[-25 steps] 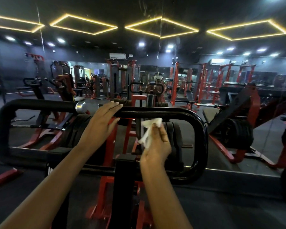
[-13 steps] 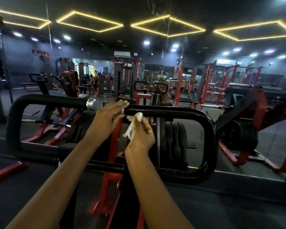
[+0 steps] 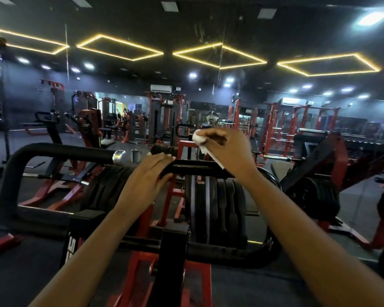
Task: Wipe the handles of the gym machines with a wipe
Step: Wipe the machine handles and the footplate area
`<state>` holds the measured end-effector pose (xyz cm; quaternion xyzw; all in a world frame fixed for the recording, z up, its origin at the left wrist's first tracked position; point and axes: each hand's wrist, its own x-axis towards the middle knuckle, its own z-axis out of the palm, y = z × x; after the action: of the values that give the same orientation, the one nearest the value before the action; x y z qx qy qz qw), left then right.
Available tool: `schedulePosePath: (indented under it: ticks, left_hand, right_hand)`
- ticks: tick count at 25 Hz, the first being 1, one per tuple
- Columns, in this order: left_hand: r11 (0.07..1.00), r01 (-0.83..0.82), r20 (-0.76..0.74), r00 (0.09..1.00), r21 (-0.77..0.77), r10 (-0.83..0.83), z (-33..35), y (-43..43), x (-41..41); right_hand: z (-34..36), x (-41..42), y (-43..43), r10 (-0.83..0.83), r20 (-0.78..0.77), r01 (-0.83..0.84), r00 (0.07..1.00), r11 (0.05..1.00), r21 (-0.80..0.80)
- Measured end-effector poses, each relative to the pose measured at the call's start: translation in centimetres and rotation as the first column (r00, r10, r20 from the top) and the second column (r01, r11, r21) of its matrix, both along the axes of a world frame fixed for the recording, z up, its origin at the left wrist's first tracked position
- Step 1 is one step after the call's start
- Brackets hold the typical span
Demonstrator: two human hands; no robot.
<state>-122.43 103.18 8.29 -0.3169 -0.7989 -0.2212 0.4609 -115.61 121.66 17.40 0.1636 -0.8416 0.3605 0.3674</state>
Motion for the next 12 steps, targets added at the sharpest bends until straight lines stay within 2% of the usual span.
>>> schedulePosePath:
  ticks: [2,4,8,12]
  left_hand:
    - [0.996,0.022,0.050,0.998,0.089,-0.026,0.0,0.2,0.0]
    - [0.992,0.022,0.056,0.998,0.125,-0.029,-0.1,0.3,-0.1]
    - [0.994,0.032,0.005,0.999,0.100,-0.033,-0.3,0.2,-0.4]
    - [0.994,0.026,-0.046,0.999,0.109,-0.021,-0.6,0.3,-0.8]
  right_hand:
    - [1.4,-2.3,-0.1,-0.026,0.162,-0.034,0.986,0.934,0.356]
    - [1.3,-4.0,-0.5,-0.020,0.203,-0.097,0.979,0.829,0.551]
    - [0.8,-3.6,1.1,0.045,0.136,-0.123,0.990,0.756,0.643]
    - [0.9,-1.1,5.2,-0.012,0.060,-0.032,0.998,0.735,0.678]
